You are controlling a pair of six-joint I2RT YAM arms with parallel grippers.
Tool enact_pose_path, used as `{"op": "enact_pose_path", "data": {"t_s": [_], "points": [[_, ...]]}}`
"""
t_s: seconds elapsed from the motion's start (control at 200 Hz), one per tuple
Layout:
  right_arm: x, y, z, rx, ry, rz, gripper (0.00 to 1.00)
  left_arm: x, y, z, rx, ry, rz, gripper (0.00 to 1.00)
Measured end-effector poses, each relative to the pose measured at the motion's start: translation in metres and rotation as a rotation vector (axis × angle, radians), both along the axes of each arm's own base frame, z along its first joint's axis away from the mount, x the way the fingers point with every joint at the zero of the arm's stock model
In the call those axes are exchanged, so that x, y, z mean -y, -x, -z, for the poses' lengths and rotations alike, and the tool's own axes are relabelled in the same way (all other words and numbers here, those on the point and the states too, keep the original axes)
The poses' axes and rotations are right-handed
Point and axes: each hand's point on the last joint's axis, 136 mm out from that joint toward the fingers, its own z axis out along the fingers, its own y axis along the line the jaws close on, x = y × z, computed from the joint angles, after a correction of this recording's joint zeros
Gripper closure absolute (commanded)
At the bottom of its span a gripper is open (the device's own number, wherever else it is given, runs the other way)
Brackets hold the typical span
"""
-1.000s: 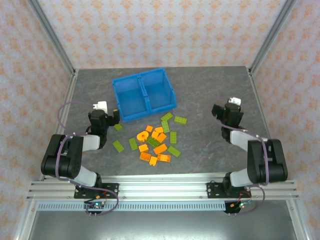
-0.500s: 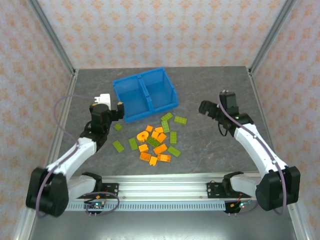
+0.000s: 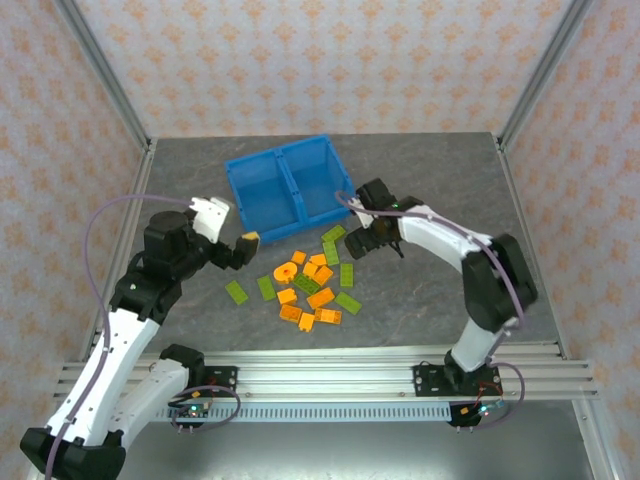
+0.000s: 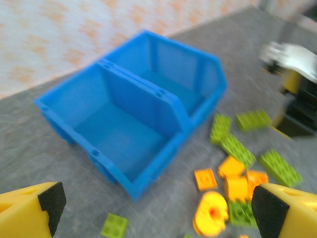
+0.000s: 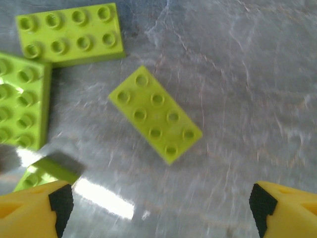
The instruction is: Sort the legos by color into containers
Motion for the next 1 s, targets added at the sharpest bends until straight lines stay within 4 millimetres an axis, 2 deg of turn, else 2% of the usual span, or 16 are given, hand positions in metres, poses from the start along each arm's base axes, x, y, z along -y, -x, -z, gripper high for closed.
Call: {"op": "enact_pose_path", "data": {"t_s": [0.155, 0.275, 0.395, 0.47, 0.591, 0.716, 0.781, 0.841, 0.911, 0.996], "points": [[-0.004, -0.021, 0.034, -0.06, 0.073, -0.081, 0.19, 0.02, 0.024, 0.026, -0.066, -0.038, 0.186, 0.0], [-0.004, -0.027, 0.05, -0.11, 0.092, -0.113, 0.31, 0.034, 0.042, 0.043, -0.075, -0.03, 0.316, 0.0], [-0.009, -0.028, 0.049, -0.129, 0.073, -0.144, 0.58, 0.046, 0.052, 0.054, -0.101, -0.018, 0.412, 0.0], [-0.011, -0.025, 0.049, -0.141, 0.064, -0.147, 0.7, 0.05, 0.053, 0.056, -0.111, -0.011, 0.443, 0.0], [-0.011, -0.025, 0.048, -0.141, 0.061, -0.143, 0.79, 0.053, 0.053, 0.06, -0.126, -0.007, 0.463, 0.0], [-0.007, -0.019, 0.044, -0.138, 0.055, -0.118, 0.81, 0.053, 0.052, 0.061, -0.127, -0.012, 0.464, 0.0], [-0.003, -0.011, 0.032, -0.122, 0.037, -0.091, 0.81, 0.053, 0.051, 0.061, -0.122, -0.016, 0.46, 0.0], [-0.004, -0.009, 0.006, -0.07, -0.002, -0.052, 0.81, 0.052, 0.05, 0.059, -0.113, -0.019, 0.454, 0.0], [-0.012, -0.016, -0.04, 0.047, -0.09, 0.003, 0.81, 0.05, 0.049, 0.056, -0.093, -0.027, 0.441, 0.0], [-0.028, -0.026, -0.105, 0.199, -0.25, 0.081, 0.82, 0.047, 0.046, 0.052, -0.062, -0.038, 0.424, 0.0]]}}
